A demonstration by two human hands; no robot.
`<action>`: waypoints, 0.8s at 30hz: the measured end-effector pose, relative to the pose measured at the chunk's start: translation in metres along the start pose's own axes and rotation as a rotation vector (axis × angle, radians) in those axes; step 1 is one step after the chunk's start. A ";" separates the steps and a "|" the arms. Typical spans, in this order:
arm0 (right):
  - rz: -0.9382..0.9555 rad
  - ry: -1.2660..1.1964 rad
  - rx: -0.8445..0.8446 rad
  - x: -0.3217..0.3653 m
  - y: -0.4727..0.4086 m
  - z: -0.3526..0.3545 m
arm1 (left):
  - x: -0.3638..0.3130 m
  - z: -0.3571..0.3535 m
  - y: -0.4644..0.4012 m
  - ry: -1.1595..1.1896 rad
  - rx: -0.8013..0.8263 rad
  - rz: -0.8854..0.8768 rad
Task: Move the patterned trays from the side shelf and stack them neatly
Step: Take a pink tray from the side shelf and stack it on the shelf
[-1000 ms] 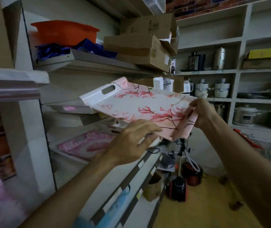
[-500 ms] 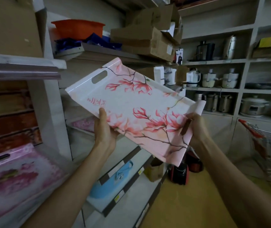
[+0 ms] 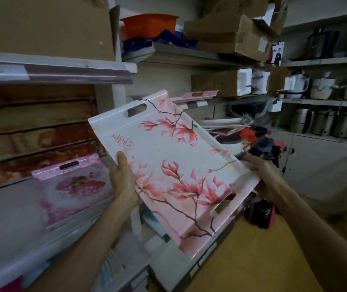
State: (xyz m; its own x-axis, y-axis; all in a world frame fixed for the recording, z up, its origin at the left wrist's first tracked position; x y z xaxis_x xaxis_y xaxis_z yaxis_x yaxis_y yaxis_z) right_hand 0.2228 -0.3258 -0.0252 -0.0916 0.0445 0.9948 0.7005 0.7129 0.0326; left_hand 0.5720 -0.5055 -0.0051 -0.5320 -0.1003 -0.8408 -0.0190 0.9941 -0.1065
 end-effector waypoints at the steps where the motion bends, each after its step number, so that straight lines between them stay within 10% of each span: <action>1: 0.012 0.120 0.051 -0.001 0.000 -0.007 | -0.003 0.011 -0.001 -0.030 -0.015 0.001; 9: 0.128 0.615 0.469 -0.015 0.008 -0.136 | -0.029 0.102 -0.016 -0.180 -0.133 -0.009; 24: 0.321 0.757 0.491 -0.041 -0.025 -0.329 | -0.082 0.204 -0.114 -0.232 -0.209 -0.025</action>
State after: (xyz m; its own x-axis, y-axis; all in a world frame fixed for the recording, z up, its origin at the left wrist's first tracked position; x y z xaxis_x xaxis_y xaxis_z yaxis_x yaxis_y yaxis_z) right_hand 0.4418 -0.5756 -0.0351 0.6557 -0.0526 0.7532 0.2216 0.9670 -0.1254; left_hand 0.7907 -0.6194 -0.0321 -0.3222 -0.1080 -0.9405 -0.2161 0.9756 -0.0380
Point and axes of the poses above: each hand's wrist, its own y-axis away from the middle knuckle, its own z-axis out of the back of the hand, x = y × z, the point moved 9 cm from there along -y, towards the middle knuckle, and after that the axes turned 5 degrees about y, right-handed, at the moved point
